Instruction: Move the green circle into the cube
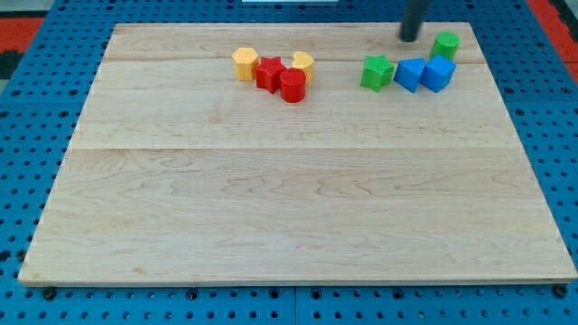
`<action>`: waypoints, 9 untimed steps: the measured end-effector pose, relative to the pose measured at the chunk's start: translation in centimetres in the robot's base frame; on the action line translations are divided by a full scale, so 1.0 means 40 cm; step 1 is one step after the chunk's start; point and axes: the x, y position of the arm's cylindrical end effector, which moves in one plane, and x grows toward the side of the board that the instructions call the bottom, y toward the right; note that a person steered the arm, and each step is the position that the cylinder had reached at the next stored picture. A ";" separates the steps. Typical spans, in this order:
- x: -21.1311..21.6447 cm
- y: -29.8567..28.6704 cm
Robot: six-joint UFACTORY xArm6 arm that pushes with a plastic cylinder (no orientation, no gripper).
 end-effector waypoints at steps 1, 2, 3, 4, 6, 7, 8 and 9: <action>-0.033 0.031; -0.049 0.126; 0.031 0.218; 0.125 0.223; 0.032 0.310; 0.084 0.441; 0.096 0.278; 0.066 0.108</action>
